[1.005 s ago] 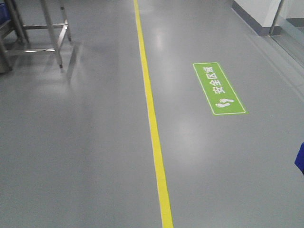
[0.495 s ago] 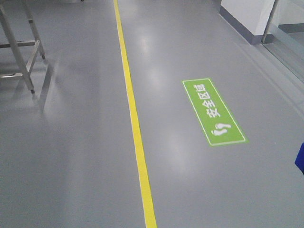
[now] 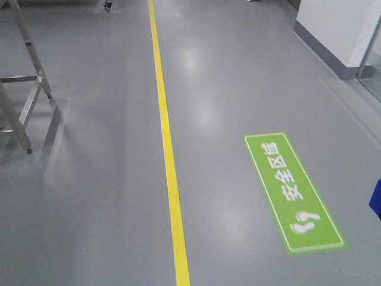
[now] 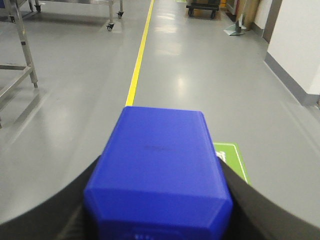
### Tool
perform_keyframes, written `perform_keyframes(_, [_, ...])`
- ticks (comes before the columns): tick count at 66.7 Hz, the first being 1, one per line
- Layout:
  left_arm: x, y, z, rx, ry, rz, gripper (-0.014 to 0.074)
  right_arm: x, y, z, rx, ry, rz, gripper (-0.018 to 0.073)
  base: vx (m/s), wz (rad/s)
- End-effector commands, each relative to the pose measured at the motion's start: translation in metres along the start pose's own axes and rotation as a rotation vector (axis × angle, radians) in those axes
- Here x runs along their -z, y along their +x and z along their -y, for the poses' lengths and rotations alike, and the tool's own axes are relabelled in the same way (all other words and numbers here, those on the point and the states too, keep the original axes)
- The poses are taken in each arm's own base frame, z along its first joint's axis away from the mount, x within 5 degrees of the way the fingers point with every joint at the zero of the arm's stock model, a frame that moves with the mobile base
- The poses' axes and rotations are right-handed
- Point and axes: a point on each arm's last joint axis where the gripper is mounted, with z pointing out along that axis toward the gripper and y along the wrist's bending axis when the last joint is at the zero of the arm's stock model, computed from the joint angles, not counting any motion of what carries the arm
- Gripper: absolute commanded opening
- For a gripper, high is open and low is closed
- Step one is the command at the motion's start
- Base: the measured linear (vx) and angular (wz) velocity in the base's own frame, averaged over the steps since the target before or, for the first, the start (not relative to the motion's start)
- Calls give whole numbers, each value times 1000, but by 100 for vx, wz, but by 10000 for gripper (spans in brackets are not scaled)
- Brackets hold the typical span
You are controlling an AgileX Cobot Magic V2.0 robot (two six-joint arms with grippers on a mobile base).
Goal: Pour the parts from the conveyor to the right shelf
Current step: 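Drive away from the conveyor holding the block in the right gripper, then drive along the aisle to the shelf rack of blue bins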
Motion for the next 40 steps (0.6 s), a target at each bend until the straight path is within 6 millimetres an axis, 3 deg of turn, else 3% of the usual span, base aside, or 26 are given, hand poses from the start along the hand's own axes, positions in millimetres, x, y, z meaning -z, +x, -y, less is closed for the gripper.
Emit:
perform_keyframes(1, [0, -13, 1, 16, 9, 81, -6, 3, -16, 3, 5, 24, 97, -5, 79, 11])
perform_keyframes(40, [0, -13, 1, 16, 9, 81, -6, 3, -16, 3, 5, 24, 97, -5, 79, 4])
